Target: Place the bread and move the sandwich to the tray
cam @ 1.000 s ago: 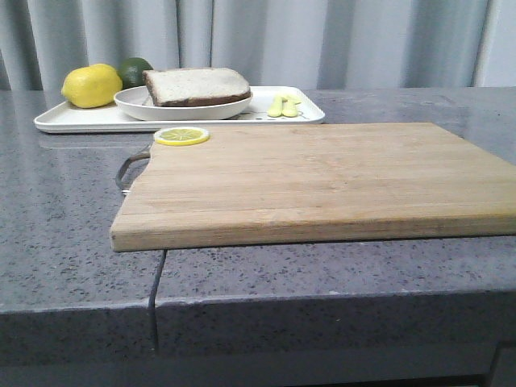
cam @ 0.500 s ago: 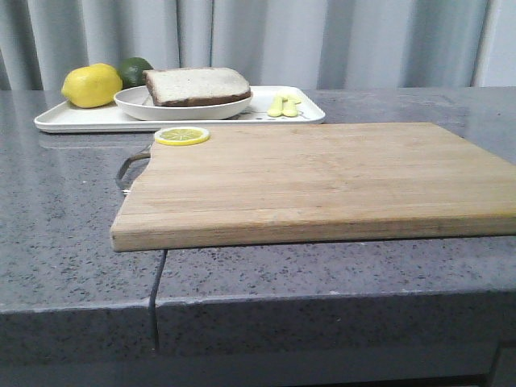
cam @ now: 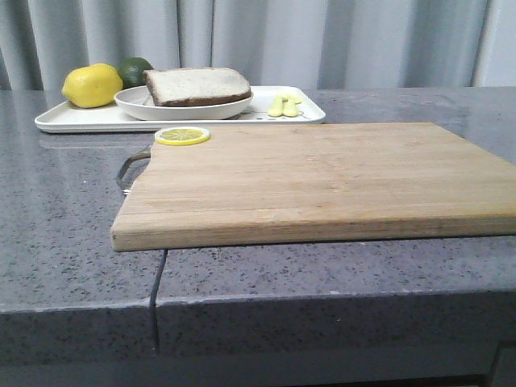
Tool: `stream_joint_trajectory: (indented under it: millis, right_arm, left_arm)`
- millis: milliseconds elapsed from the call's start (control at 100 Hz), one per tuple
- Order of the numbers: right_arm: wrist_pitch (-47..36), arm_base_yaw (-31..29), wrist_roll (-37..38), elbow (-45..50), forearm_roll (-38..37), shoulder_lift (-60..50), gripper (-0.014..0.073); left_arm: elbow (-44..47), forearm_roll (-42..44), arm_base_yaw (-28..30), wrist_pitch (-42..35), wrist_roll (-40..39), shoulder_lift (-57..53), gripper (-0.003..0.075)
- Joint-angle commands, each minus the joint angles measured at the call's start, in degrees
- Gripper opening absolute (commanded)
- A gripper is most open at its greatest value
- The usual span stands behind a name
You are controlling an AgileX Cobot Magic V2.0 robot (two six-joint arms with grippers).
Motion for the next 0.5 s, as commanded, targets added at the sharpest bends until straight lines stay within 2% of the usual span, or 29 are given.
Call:
stream_joint_trajectory:
  millis: [0,390,490]
  right_arm:
    - [-3.57,-0.19,-0.53,-1.36,0.73,-0.13,-0.0069]
    - [-4.40,-0.41,-0.53,-1.11,0.41,-0.06,-0.0069]
    - [-10.84,-2.29,0.22,0.31,-3.55,0.08,-0.0069]
  left_arm:
    - [0.85,-0.11,0.08,-2.61,0.26,-1.77,-0.0020]
    - [0.85,-0.11,0.08,-2.61,0.26,-1.77,-0.0020]
    - [0.85,-0.11,0.08,-2.61,0.26,-1.77,-0.0020]
